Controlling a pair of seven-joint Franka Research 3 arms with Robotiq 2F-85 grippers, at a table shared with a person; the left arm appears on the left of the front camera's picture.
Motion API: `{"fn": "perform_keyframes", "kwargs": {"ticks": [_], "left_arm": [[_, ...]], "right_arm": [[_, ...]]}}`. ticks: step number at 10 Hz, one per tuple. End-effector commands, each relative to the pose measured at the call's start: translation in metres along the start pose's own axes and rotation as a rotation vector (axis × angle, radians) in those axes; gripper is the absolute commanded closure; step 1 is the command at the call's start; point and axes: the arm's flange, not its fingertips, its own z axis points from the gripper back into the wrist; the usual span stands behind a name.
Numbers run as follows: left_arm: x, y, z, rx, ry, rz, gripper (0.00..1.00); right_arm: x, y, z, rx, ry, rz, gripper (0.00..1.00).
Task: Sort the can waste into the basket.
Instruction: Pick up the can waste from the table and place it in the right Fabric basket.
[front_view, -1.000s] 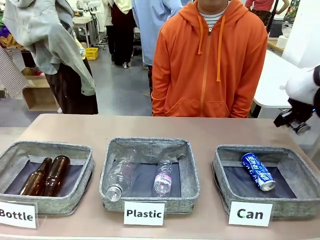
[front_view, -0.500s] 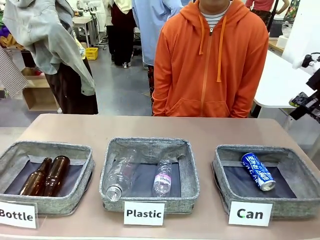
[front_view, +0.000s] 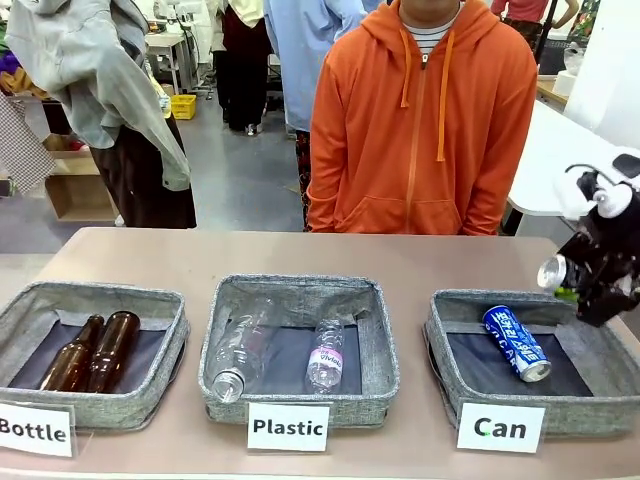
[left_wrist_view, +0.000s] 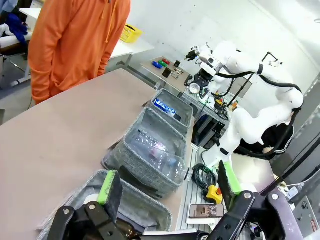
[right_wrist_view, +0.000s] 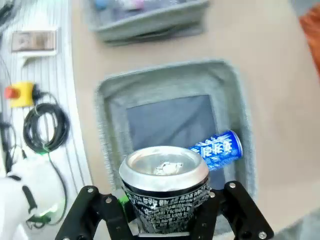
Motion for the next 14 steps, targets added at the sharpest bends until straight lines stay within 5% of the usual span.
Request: {"fn": "perform_keyframes", "kwargs": {"ticks": [1,2,3,6,7,8,10,11,12,14], "left_arm": [[0.003,-0.001,-0.001,-0.006,-0.022,-0.007,0.0],[0.003,-0.001,-0.001,-0.006,-0.022,-0.007,0.0],[0.003,-0.001,-0.001,-0.006,-0.022,-0.007,0.0],[0.003,-0.001,-0.001,-0.006,-0.022,-0.007,0.0],[0.003,-0.001,-0.001,-0.006,-0.022,-0.007,0.0],[0.003,-0.001,-0.001,-0.006,-0.022,-0.007,0.0],[0.003,-0.001,-0.001,-0.006,-0.022,-0.007,0.0],[0.003,-0.001,-0.001,-0.006,-0.022,-0.007,0.0],[0.003,-0.001,-0.001,-0.006,-0.022,-0.007,0.0],[0.003,-0.001,-0.001,-0.006,-0.022,-0.007,0.0]], "right_arm": [[-0.011,-0.017,0.006,0.065,-0.016,0.011,0.61],[-0.01,-0.021,0.004,0.067,-0.018,0.009,0.42],[-0.01,-0.022,0.004,0.073,-0.02,0.013,0.03],[-0.01,-0.024,0.004,0.06,-0.025,-0.009,0.0],[-0.01,-0.025,0.005,0.06,-0.03,-0.015,0.09],[-0.01,-0.026,0.004,0.055,-0.035,-0.026,0.0],[-0.008,-0.033,0.008,0.019,-0.125,-0.17,0.0],[-0.006,-0.042,0.011,-0.068,-0.279,-0.396,0.0],[-0.006,-0.056,0.015,0.023,-0.493,-0.602,0.0],[-0.008,-0.098,0.017,0.302,-0.869,-1.288,0.0]]}}
